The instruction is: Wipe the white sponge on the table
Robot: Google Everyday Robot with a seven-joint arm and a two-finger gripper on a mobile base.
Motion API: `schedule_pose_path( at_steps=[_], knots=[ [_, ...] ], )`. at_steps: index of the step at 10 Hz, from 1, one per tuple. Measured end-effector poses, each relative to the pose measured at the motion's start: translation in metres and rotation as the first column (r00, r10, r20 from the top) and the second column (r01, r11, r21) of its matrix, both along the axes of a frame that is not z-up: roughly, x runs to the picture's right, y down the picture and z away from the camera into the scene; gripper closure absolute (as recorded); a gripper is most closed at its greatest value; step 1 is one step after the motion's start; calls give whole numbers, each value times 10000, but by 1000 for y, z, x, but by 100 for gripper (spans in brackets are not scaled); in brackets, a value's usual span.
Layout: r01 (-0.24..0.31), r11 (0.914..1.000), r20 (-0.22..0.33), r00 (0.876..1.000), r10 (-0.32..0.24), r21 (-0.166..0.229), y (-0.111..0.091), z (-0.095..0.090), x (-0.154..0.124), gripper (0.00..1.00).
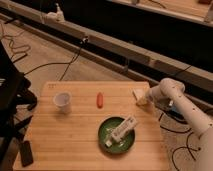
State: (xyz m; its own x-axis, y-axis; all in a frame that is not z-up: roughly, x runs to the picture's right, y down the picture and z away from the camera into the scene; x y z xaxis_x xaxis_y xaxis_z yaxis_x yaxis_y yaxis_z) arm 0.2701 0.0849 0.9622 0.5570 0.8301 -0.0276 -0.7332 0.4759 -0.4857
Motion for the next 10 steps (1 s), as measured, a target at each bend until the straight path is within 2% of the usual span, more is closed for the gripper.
schedule_pose_path(
  at_steps=[3, 4, 5, 7, 10],
  knots=[
    [46, 10000, 115, 9999, -46, 9, 3, -5, -4, 96],
    [128, 9999, 188, 9997, -128, 15, 5, -8, -7, 100],
    [167, 9999, 224, 9996, -168, 13, 7, -9, -8, 100],
    [592, 9982, 434, 9973, -593, 37, 18, -19, -15, 100],
    [845, 9962, 222, 9961, -850, 214, 23, -35, 5, 100]
  ],
)
